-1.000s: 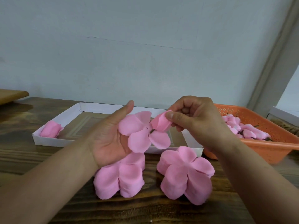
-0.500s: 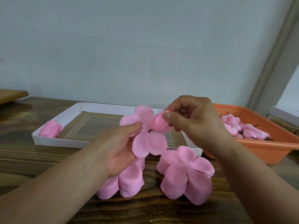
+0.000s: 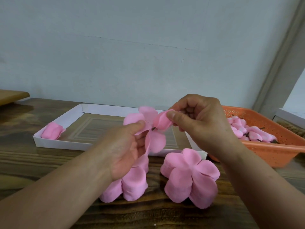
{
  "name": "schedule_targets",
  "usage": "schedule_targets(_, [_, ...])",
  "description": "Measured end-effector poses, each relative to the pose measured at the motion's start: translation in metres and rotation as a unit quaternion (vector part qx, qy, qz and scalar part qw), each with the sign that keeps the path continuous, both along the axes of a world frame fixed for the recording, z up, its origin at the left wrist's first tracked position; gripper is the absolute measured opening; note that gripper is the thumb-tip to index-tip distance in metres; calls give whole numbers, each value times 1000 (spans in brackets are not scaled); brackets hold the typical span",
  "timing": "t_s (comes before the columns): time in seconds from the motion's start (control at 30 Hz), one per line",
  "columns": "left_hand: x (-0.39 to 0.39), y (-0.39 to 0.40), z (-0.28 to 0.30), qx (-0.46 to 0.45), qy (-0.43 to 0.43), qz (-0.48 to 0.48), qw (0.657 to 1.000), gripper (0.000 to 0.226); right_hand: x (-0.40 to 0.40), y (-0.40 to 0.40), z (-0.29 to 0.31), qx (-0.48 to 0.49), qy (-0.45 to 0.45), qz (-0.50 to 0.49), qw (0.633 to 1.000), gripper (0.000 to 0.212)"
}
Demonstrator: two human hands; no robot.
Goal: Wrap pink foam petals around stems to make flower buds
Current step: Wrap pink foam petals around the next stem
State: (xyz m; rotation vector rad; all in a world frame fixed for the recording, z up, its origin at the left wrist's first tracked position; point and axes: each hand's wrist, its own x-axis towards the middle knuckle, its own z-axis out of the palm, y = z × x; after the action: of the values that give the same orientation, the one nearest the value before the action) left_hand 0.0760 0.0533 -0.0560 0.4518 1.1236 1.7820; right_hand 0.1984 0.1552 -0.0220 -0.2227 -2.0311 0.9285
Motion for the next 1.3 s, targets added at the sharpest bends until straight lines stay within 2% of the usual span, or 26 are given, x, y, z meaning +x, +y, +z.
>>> schedule_targets(0.13, [-1,-1,2,17,6,19,1000,29,0,0,0,7,24,-8,1000,23])
schedule_targets(0.27, [-4,-1,1,36,-27,12,999,30,0,-1,0,9,29,-11,999,25])
schedule_targets(0.5, [1,-3,2,23,-47,-3,999,23,-1,1,-5,34,-17,-33,999,20])
schedule_targets(0.63, [0,-2,0,11,-36,3,999,30,-1,2,-6,35,-58,-31,997,19])
schedule_targets(0.73, [1,-2,-1,20,-44,18,999,29,-3,2,-6,33,-67,-45,996,24])
schedule_targets(1.0, [6,-2,-6,33,-46,4,998,24,-7,7,-9,7,-81,-97,992,18])
schedule_targets(1.13, [9,0,-11,15,-28,23,999,21,-9,3,-11,11,-117,-92,989,25])
schedule_targets(1.3, [10,1,-10,17,-28,19,999,23,-9,1,-11,12,-152,-66,986,22])
